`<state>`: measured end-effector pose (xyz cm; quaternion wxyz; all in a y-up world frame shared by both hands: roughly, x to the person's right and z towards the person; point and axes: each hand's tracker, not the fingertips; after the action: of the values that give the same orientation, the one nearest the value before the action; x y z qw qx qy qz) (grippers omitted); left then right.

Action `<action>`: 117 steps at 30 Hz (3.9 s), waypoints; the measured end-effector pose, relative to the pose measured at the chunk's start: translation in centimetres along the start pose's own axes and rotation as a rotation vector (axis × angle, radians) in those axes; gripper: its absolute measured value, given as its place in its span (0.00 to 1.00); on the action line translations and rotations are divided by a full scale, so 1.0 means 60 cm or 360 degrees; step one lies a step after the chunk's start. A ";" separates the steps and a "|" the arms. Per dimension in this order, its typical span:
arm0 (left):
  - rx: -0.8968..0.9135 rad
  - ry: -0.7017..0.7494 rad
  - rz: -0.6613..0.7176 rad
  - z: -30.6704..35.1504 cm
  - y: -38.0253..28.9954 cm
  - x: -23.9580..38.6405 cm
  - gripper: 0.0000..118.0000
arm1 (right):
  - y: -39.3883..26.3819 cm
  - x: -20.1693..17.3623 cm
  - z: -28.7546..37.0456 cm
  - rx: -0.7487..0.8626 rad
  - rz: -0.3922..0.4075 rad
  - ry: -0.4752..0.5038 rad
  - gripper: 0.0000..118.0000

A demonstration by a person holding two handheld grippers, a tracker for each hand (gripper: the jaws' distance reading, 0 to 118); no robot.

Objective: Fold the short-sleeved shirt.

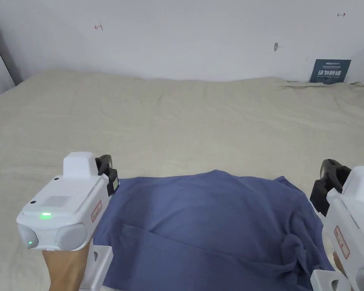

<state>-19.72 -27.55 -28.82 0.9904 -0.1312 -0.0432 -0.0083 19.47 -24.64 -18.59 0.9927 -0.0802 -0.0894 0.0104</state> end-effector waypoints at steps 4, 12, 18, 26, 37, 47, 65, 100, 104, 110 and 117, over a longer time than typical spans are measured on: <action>-0.0068 -0.0069 0.0017 -0.035 -0.002 -0.005 0.00 | 0.002 -0.006 -0.026 0.0001 -0.0032 0.0035 0.01; -0.0320 -0.0088 0.0053 -0.174 -0.006 -0.060 0.00 | -0.006 -0.013 -0.091 -0.0057 -0.0041 0.0023 0.00; -0.0696 -0.0112 0.0149 -0.319 -0.023 -0.128 0.00 | -0.023 -0.014 -0.139 -0.0150 -0.0037 0.0015 0.00; -0.1140 0.0001 0.0128 -0.455 -0.077 -0.165 0.66 | -0.059 0.001 -0.180 -0.0255 -0.0055 -0.0026 0.00; -0.1276 0.0027 0.0109 -0.490 -0.124 -0.150 0.58 | -0.076 0.025 -0.191 -0.0341 -0.0066 -0.0063 0.00; -0.1035 -0.0141 0.0037 -0.416 -0.075 -0.116 0.00 | -0.076 0.087 -0.299 -0.0566 -0.0182 0.0048 0.00; -0.0888 -0.0217 -0.0013 -0.332 -0.017 -0.109 0.00 | -0.191 0.085 -0.554 -0.1276 -0.0067 -0.0015 0.78; -0.0813 -0.0093 0.0257 -0.203 -0.017 -0.189 0.00 | 0.002 0.192 -0.207 -0.0651 -0.0397 0.0323 0.03; -0.0797 -0.0109 0.0256 -0.155 -0.018 -0.197 0.00 | -0.007 0.204 -0.133 -0.0609 -0.0448 0.0319 0.03; -0.0823 -0.0146 0.0204 -0.082 -0.044 -0.201 0.00 | -0.053 0.221 -0.043 -0.0633 -0.0501 0.0288 0.03; -0.0949 -0.0134 0.0193 -0.038 -0.119 -0.196 0.00 | -0.150 0.225 0.027 -0.0802 -0.0575 0.0193 0.03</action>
<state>-31.43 -35.01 -30.21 0.9042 -0.4186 -0.0721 0.0439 32.49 -32.82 -13.18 0.9309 -0.3068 -0.0424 -0.1934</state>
